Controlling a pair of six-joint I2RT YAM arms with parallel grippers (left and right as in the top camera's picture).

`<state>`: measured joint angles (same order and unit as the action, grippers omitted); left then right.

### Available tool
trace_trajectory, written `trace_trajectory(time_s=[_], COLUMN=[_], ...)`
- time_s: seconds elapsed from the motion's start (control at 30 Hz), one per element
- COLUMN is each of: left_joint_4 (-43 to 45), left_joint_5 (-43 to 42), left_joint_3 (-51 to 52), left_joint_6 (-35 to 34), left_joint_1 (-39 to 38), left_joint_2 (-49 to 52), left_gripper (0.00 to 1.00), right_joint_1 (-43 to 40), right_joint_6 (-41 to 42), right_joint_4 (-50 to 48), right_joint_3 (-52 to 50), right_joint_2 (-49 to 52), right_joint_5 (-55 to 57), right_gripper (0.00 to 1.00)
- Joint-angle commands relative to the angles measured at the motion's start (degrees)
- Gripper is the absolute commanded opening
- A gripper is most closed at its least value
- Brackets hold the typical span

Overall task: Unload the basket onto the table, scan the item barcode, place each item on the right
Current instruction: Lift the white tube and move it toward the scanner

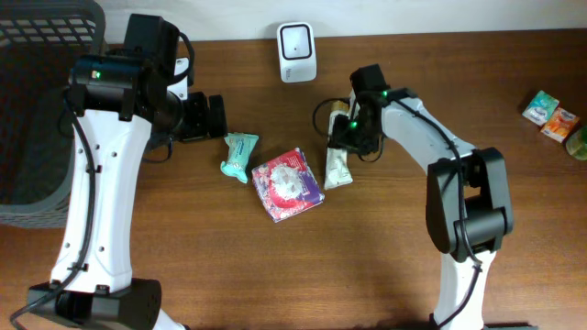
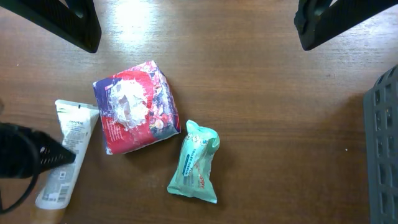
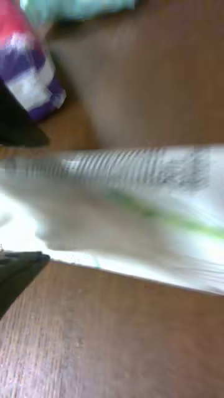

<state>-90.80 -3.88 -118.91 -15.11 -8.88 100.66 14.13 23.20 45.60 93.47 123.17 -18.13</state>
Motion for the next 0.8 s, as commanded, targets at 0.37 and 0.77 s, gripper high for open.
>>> trace_trajectory(time_s=[0.37,0.77], left_joint_4=[0.09,0.09], left_joint_5=[0.22,0.24], left_joint_3=[-0.15,-0.15], left_joint_6=[0.87,0.87], left_joint_1=[-0.22,-0.22], left_joint_2=[-0.07,-0.07], left_gripper=[0.99,0.99], right_joint_1=[-0.72,4.44], right_joint_6=[4.74,4.96], right_joint_4=[-1.77,15.34], right_joint_3=[-0.68,12.55], right_joint_2=[5.84,7.34], right_joint_5=[1.44,37.13], right_gripper=[0.34,0.05])
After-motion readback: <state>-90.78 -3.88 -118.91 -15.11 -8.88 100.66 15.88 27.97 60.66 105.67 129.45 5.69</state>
